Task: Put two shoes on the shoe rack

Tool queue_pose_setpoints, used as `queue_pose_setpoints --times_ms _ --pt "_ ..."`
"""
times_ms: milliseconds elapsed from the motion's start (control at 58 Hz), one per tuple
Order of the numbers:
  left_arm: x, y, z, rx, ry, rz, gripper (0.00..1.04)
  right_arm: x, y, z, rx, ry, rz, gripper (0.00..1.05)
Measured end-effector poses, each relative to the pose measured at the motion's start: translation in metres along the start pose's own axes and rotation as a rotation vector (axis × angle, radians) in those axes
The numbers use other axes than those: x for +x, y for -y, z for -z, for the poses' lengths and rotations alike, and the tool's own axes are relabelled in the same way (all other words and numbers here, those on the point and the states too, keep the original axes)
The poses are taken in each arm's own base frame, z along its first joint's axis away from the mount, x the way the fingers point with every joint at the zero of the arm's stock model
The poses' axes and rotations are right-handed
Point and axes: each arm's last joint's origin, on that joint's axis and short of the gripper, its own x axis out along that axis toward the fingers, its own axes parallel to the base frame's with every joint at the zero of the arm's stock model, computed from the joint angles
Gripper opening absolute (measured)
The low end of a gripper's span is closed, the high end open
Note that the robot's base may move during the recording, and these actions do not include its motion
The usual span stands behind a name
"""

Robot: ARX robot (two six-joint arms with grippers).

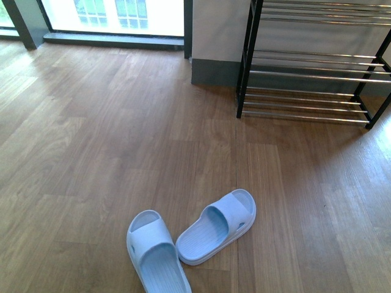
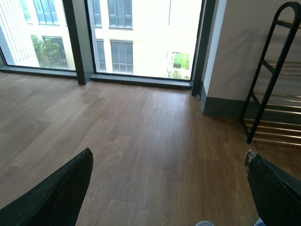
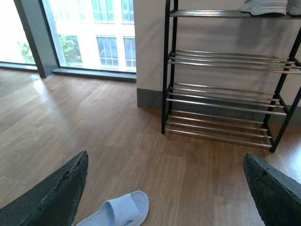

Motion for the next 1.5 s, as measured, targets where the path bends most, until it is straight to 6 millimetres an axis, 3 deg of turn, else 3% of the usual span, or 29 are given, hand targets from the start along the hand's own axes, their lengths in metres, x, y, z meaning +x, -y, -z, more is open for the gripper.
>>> queue_pose_setpoints --times_ms 276,465,620,758,896,982,1051,1327,1499 --pt "0.0 0.0 0.0 0.0 0.0 0.0 0.95 0.0 0.0 0.0 0.0 0.0 0.0 0.96" --pt "0.0 0.0 0.0 0.0 0.0 0.0 0.95 0.008 -0.003 -0.008 -0.005 0.045 0.301 0.96" --pt "0.0 0.0 0.0 0.0 0.0 0.0 0.95 0.042 -0.009 -0.003 -0.005 -0.152 0.216 0.96" --pt "0.0 0.0 0.0 0.0 0.0 0.0 0.95 0.098 -0.013 0.0 -0.001 -0.275 0.181 0.96" --pt "0.0 0.0 0.0 0.0 0.0 0.0 0.95 0.157 -0.014 0.038 -0.027 -0.495 0.181 0.96" --pt "0.0 0.0 0.0 0.0 0.0 0.0 0.95 0.199 -0.013 0.087 -0.078 -0.675 0.186 0.96" --pt "0.0 0.0 0.0 0.0 0.0 0.0 0.95 0.222 -0.008 0.117 -0.106 -0.767 0.191 0.96" --pt "0.0 0.0 0.0 0.0 0.0 0.0 0.95 0.269 0.004 0.214 -0.177 -1.021 0.168 0.96" --pt "0.0 0.0 0.0 0.0 0.0 0.0 0.95 0.278 -0.009 0.248 -0.181 -1.119 0.084 0.96"
